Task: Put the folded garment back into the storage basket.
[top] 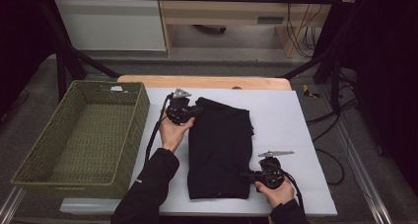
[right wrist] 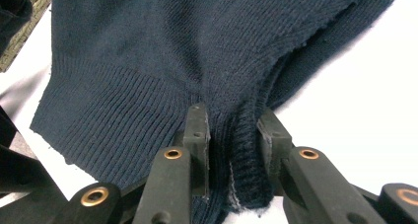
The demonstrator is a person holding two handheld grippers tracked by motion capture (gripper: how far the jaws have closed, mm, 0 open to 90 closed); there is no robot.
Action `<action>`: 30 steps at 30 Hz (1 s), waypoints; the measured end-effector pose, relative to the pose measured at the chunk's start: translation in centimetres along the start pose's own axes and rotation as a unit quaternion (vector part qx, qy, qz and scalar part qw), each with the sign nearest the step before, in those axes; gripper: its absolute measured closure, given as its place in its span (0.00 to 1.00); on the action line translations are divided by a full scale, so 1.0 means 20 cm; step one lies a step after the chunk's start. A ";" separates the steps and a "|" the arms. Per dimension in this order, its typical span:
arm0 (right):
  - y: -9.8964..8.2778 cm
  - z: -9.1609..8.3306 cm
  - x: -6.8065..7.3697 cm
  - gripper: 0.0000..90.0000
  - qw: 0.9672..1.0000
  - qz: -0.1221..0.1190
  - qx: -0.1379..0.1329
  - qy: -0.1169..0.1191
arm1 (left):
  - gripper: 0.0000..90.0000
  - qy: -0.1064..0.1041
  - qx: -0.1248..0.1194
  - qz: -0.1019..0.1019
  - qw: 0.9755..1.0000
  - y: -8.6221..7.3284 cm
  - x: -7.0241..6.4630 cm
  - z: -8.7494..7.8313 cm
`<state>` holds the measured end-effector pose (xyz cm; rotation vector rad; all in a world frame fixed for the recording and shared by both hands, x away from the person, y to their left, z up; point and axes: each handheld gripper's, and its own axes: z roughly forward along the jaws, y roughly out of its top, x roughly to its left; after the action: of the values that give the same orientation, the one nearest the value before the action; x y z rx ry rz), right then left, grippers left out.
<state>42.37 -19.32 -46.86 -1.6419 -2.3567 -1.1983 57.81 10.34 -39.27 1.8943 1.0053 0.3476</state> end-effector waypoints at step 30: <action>0.02 -0.04 0.02 0.80 1.000 -0.007 -0.017 0.017 | 0.88 -0.014 -0.031 0.062 0.997 0.17 -0.19 -0.17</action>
<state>42.15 -19.48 -45.96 -1.6046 -2.3454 -1.2656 55.15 8.68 -34.01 1.9054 0.8512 0.4193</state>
